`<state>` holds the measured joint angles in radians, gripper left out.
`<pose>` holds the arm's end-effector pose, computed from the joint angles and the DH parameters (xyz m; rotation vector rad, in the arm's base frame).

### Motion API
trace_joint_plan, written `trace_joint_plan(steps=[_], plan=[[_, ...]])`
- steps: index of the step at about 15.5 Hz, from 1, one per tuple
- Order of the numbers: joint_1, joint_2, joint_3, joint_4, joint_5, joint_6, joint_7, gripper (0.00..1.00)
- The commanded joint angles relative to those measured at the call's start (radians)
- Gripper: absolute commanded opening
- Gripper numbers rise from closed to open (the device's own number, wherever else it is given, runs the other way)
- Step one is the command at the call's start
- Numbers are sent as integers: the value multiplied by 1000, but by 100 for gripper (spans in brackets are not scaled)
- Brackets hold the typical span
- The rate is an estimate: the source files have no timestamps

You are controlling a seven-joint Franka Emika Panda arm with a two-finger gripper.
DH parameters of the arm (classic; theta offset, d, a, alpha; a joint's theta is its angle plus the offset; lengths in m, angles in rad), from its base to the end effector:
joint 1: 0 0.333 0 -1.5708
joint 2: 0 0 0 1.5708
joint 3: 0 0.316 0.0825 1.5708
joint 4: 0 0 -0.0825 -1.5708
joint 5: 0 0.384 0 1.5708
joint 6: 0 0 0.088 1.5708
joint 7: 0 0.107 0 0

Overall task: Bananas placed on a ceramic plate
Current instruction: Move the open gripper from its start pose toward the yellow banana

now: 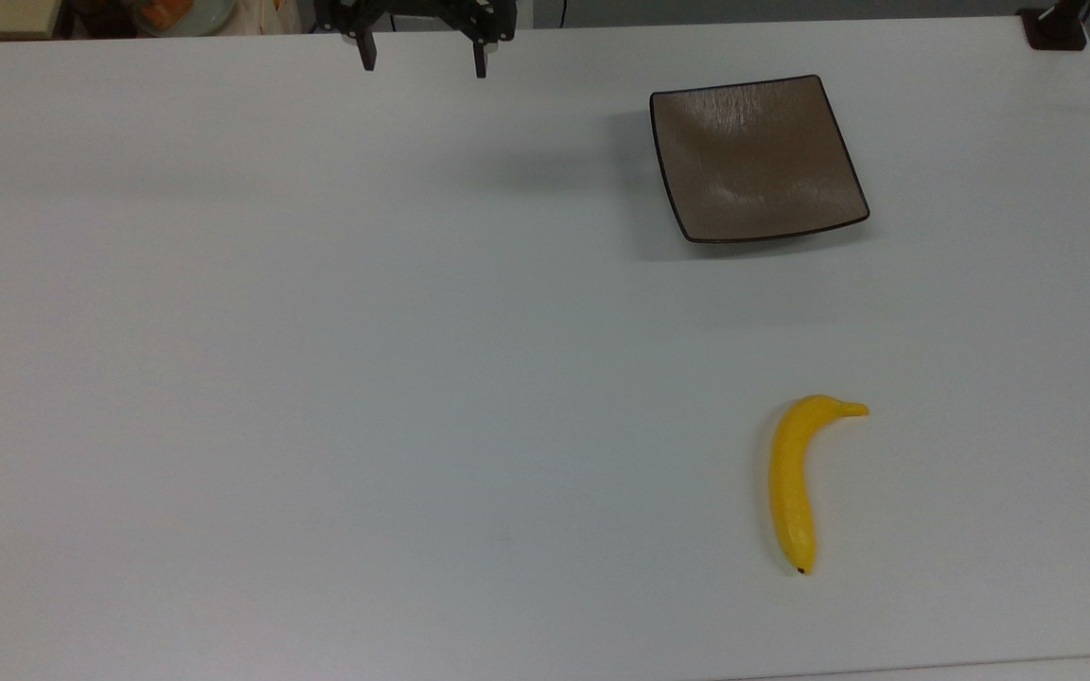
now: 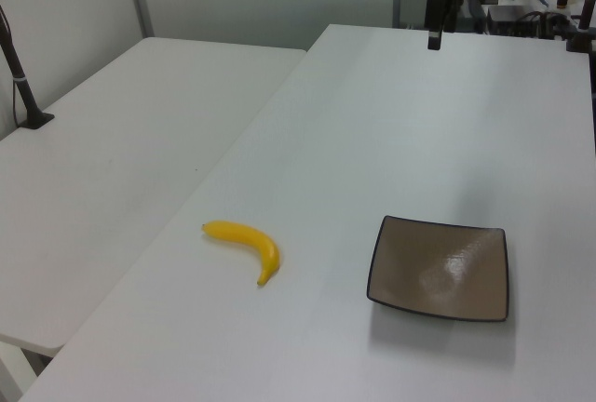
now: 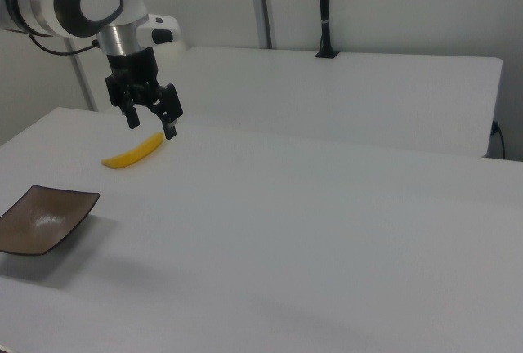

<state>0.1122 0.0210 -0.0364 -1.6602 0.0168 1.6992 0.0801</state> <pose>0.5680 0.0449 0.5815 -3.1242 0.0098 -0.0261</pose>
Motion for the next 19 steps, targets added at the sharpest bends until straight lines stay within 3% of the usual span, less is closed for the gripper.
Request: trace_joint_plan(steps=[1, 4, 11, 15, 19], plan=[[-6, -24, 12, -30, -6, 2, -7, 100], [3, -9, 15, -26, 6, 16, 15, 100], [6, 75, 99, -23, 5, 186, 217, 100], [79, 183, 119, -15, -20, 385, 386, 100], [132, 278, 119, 20, -35, 558, 461, 100]])
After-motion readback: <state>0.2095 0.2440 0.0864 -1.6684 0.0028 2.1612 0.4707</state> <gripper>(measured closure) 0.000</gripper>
